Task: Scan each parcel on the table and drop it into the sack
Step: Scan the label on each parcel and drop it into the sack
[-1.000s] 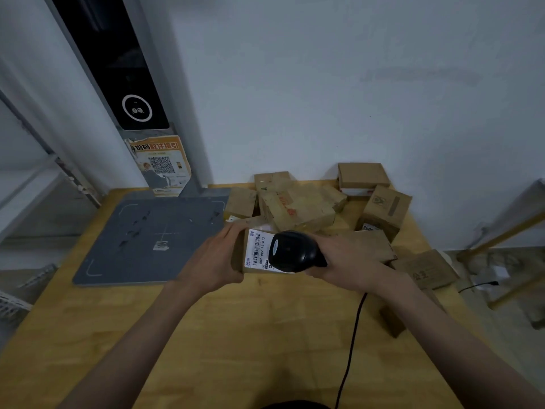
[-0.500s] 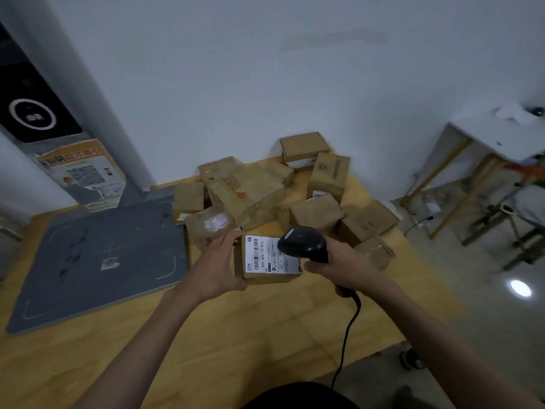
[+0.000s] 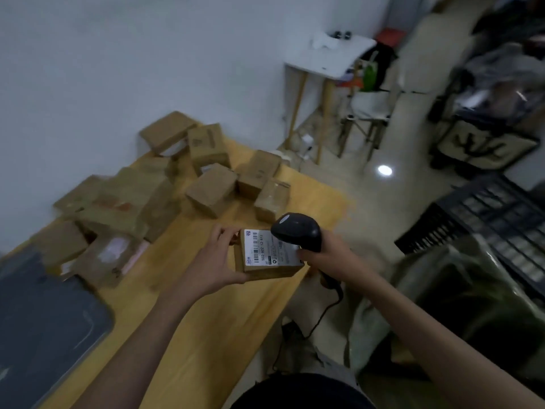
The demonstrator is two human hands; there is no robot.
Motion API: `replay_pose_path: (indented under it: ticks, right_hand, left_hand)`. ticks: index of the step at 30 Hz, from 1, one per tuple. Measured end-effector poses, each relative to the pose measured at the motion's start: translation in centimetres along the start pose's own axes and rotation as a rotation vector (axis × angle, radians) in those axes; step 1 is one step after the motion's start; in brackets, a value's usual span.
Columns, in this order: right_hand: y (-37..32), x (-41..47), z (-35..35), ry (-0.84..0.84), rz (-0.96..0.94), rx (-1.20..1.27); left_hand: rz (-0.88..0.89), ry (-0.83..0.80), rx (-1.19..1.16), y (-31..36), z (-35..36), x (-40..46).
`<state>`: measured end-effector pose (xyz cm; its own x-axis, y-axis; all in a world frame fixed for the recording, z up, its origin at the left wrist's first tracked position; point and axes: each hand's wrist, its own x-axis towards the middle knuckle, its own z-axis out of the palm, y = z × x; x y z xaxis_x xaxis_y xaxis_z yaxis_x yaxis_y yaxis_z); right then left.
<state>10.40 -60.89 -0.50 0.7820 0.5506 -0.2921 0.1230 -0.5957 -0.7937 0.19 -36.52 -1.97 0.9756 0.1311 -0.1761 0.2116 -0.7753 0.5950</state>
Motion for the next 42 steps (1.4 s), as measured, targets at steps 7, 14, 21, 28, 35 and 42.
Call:
replay_pose_path:
  ticks: [7, 14, 21, 28, 35, 42]
  right_hand:
    - [7.4, -8.3, -1.6, 0.275, 0.239, 0.155]
    - [13.6, -14.2, -2.9, 0.443, 0.469, 0.243]
    - [20.5, -18.6, -4.1, 0.550, 0.656, 0.365]
    - [26.8, -22.1, -5.2, 0.658, 0.860, 0.458]
    - [31.9, -23.4, -7.8, 0.740, 0.969, 0.502]
    - [34.8, -22.3, -11.7, 0.708, 0.973, 0.516]
  left_hand:
    - [0.200, -0.234, 0.007, 6.0, 7.0, 2.6]
    - [0.282, -0.423, 0.034, 12.3, 14.1, 5.1]
    - [0.339, -0.600, 0.110, 17.8, 23.3, 7.5]
    - [0.390, -0.797, 0.180, 23.8, 31.9, 9.3]
    - [0.360, -0.940, 0.197, 28.8, 39.0, 11.4]
    - [0.335, -0.941, 0.379, 30.9, 42.0, 14.1]
